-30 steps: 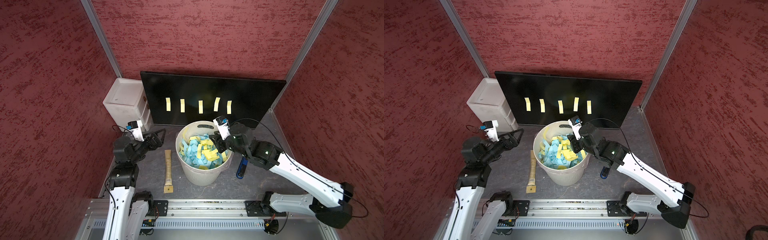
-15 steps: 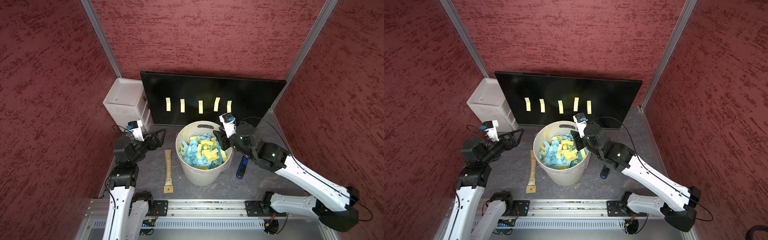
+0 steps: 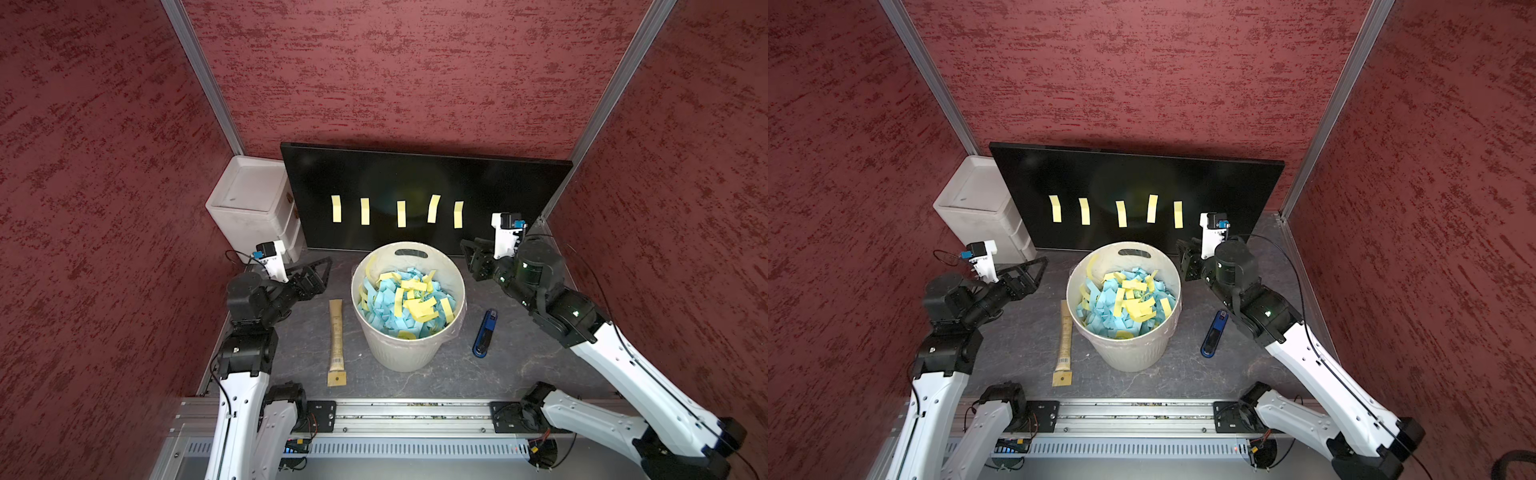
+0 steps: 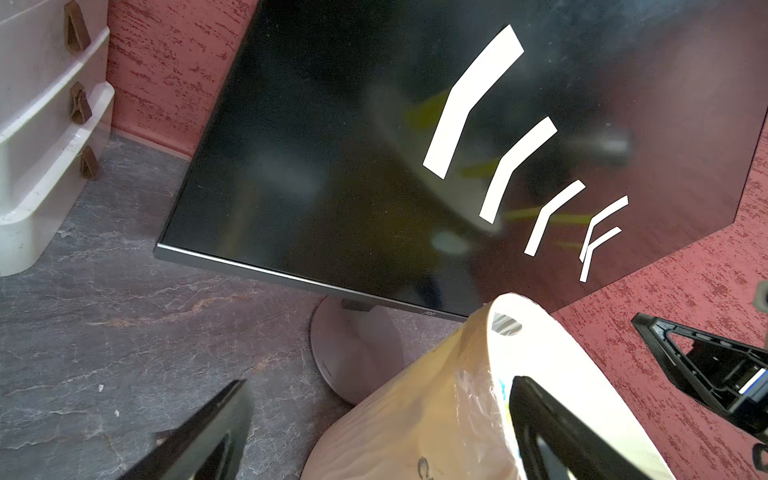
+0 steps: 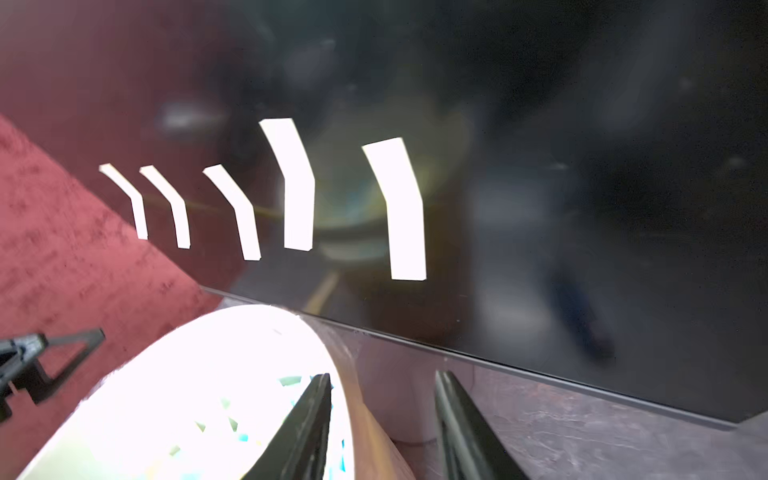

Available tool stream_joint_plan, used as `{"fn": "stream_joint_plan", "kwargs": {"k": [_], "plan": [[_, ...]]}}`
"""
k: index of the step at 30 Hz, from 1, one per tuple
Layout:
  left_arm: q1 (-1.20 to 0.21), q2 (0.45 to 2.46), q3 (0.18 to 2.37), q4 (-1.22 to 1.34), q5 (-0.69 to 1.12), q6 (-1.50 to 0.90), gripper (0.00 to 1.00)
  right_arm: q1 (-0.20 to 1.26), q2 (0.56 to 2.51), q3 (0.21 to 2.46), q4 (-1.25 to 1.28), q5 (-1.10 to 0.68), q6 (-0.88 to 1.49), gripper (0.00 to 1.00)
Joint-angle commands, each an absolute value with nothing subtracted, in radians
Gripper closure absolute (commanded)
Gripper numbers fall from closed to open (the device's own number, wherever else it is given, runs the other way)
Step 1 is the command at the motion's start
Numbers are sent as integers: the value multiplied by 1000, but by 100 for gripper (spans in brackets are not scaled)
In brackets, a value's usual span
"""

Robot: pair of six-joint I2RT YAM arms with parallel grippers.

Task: Remove the sticky note from the monitor
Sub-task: Tear off the sticky note from the monitor.

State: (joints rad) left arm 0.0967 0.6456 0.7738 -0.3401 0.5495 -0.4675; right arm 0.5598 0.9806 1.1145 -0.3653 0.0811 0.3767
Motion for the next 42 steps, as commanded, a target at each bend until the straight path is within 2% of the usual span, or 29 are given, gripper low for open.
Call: {"fn": "stream_joint_plan", "kwargs": {"k": [1, 8, 16, 28, 42], "plan": [[111, 647, 762, -326, 561, -472, 0, 489, 983, 1084, -256, -116, 520, 56], [115, 649, 762, -326, 561, -472, 0, 354, 1034, 1026, -92, -302, 693, 56], [118, 651, 762, -325, 561, -472, 0, 298, 1115, 992, 72, -394, 811, 60], [124, 647, 762, -325, 564, -473, 0, 293, 1172, 980, 169, -404, 863, 68], [127, 644, 762, -325, 565, -472, 0, 287, 1143, 945, 177, -375, 863, 90]]}}
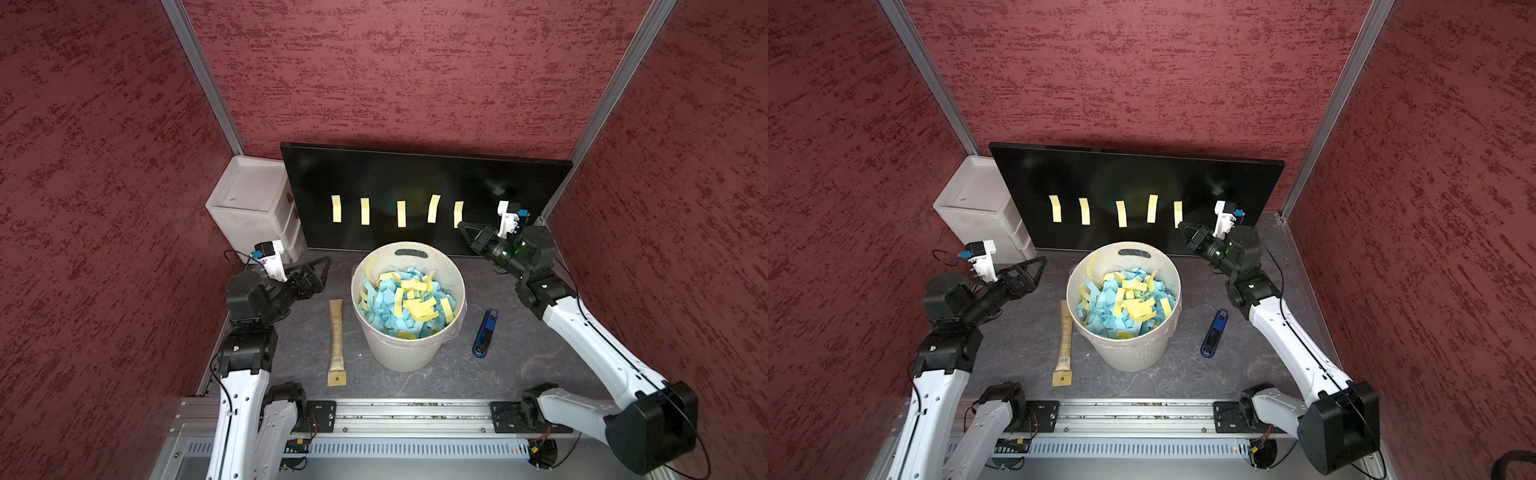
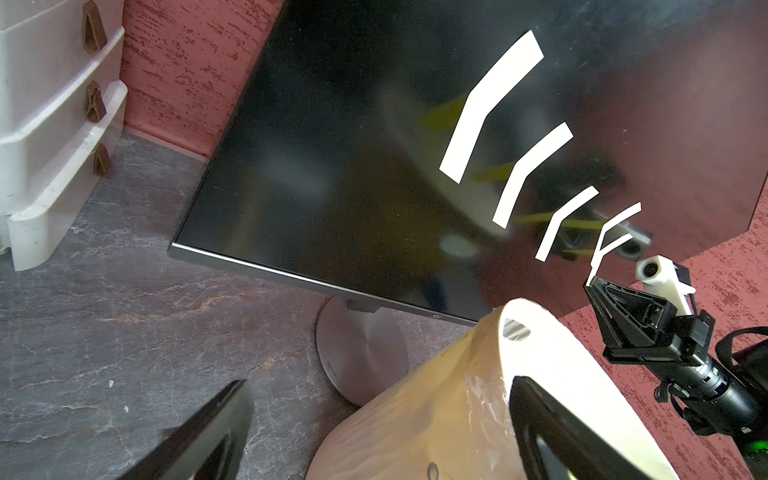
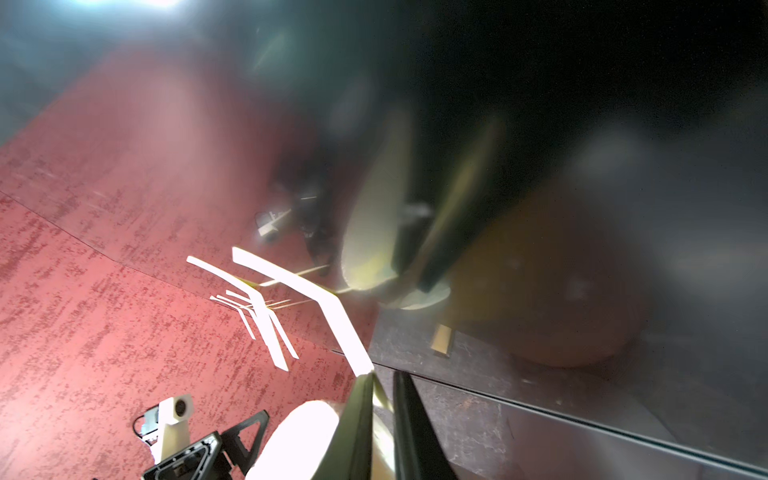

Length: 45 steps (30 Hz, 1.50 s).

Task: Remove the sticky note from the monitor
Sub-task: Tear off the sticky note from the monitor, then place the sticky note in the trash bin.

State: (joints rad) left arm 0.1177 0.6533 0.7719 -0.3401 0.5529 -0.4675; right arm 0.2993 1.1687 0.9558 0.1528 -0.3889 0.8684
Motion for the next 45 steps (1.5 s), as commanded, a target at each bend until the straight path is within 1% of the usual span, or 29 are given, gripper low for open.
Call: {"fn": "stream_joint_plan", "kwargs": {"k": [1, 5, 34, 45], "plan": [[127, 644, 762, -325, 565, -473, 0, 286, 1140, 942, 176, -374, 861, 92], [129, 643, 762, -325, 565, -472, 0, 286, 1125, 933, 175, -371, 858, 100], [134, 646, 760, -324, 565, -476, 0, 284, 1018, 881, 109, -405, 830, 100], [135, 645, 761, -322, 567, -477, 0, 285, 959, 886, 38, -449, 799, 100]]}}
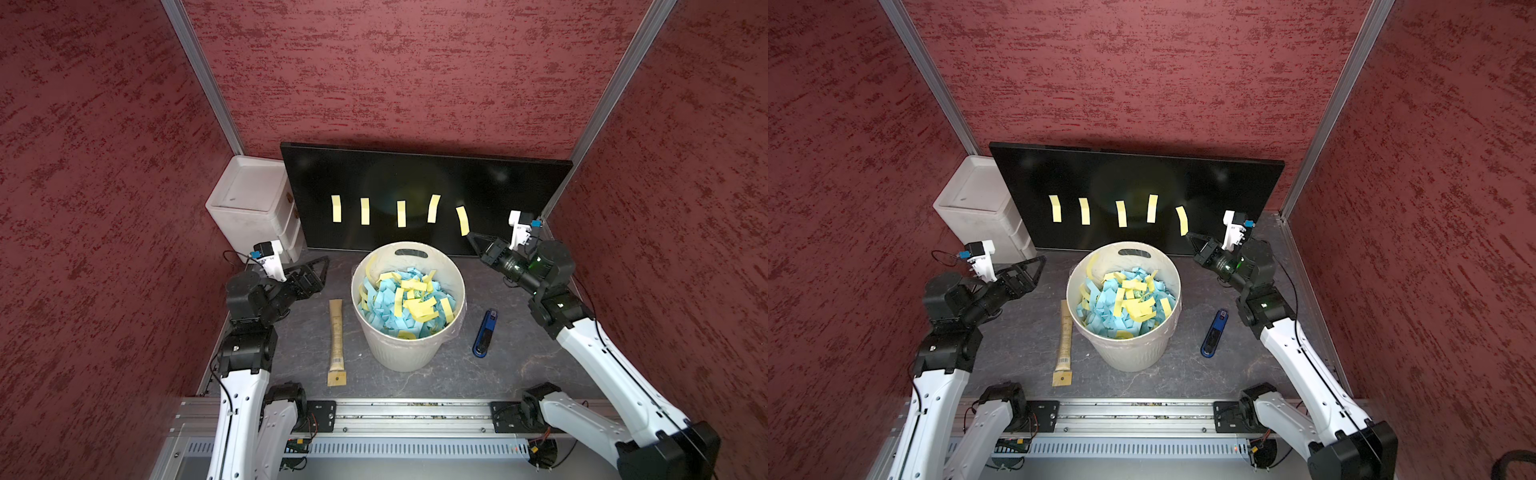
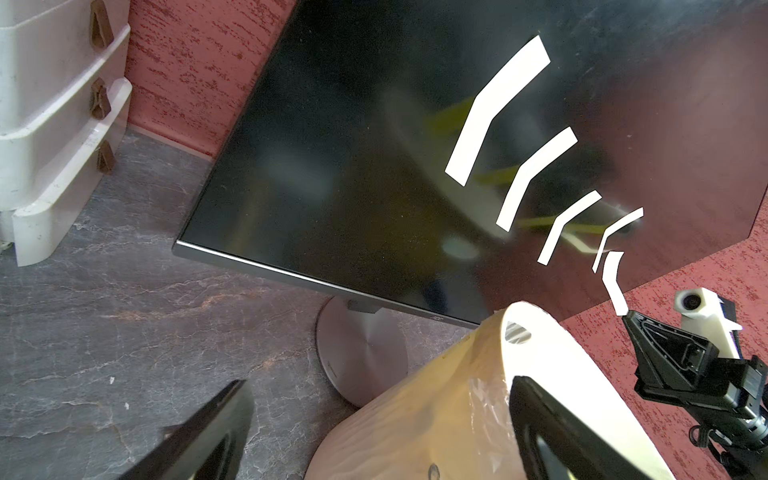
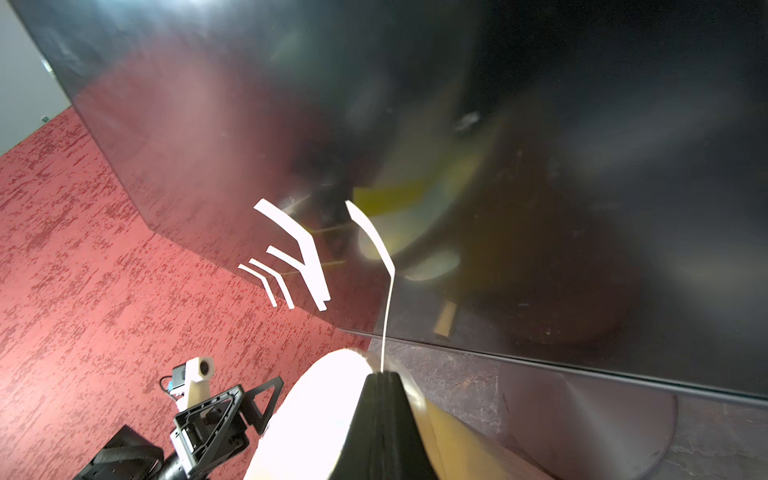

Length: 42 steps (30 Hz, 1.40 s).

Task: Remove the sticky note from the monitor
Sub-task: Place the sticky note in the trash bin.

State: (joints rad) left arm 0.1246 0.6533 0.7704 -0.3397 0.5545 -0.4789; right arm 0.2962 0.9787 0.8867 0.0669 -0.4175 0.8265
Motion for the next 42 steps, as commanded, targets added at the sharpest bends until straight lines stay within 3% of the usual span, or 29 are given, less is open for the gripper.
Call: {"fn": "stream_joint_plan", "kwargs": {"k": [1, 9, 24, 42], "plan": [[135, 644, 761, -322, 568, -478, 0, 285, 955, 890, 30, -457, 794, 100], [138, 644, 761, -320, 570, -480, 0, 306, 940, 914, -22, -497, 751, 100], [143, 647, 758, -314, 576, -485, 0, 481, 983, 1052, -194, -515, 522, 100], [143, 647, 758, -314, 576, -485, 0, 763, 1130, 1232, -498, -236, 192, 100]]}}
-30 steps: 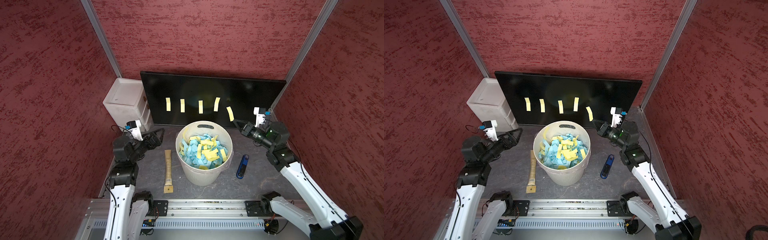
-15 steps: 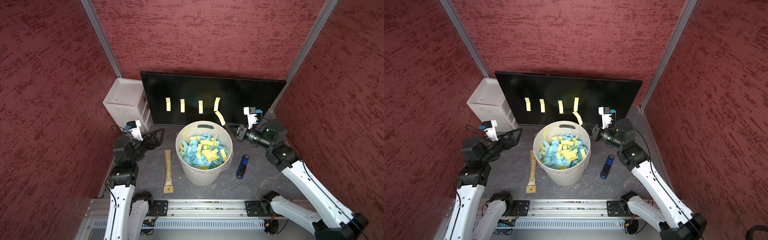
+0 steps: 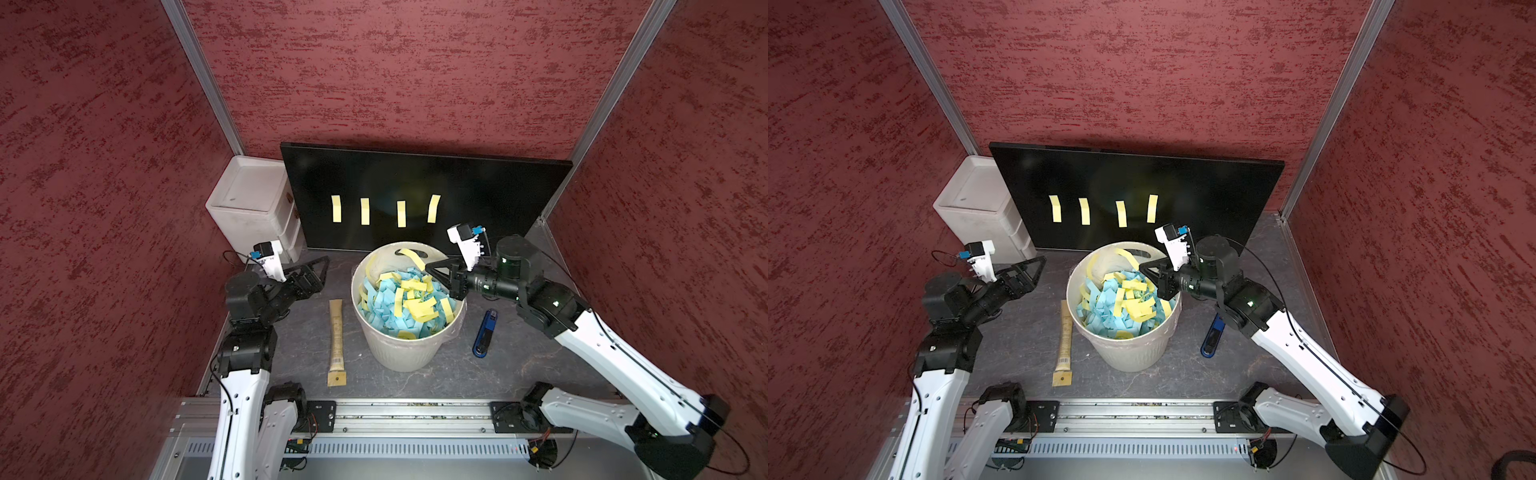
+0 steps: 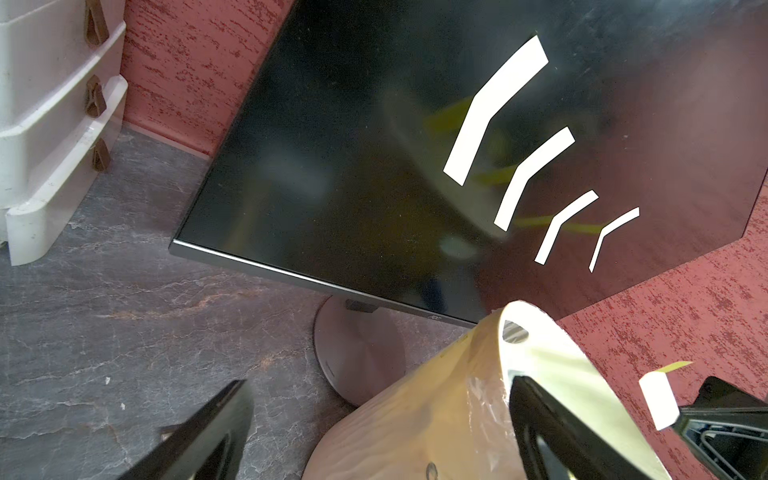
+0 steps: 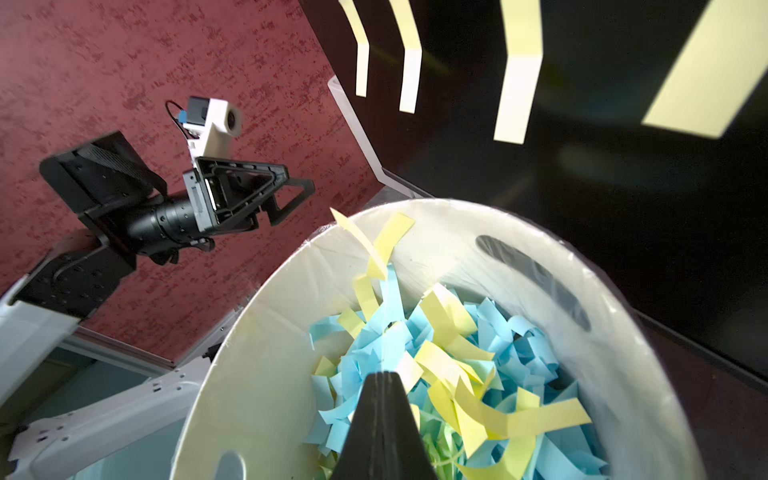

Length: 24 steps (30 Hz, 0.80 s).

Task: Remove the sticky note from the monitor
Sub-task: Place the sticky note in the trash bin.

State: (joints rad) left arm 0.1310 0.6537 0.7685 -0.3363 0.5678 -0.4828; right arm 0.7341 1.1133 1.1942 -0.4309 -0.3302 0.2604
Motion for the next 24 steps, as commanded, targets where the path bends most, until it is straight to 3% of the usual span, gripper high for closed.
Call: {"fn": "stream_joint_plan", "kwargs": {"k": [1, 11, 24], "plan": [[143, 647, 756, -314, 575, -486, 0, 776, 1140, 1236, -505, -217, 183, 100], [144, 642, 759, -316, 577, -484, 0, 829, 1231, 1319, -587, -115, 141, 100], [144, 642, 758, -314, 578, -486, 0, 834, 1270, 1361, -571, -101, 138, 84]]}}
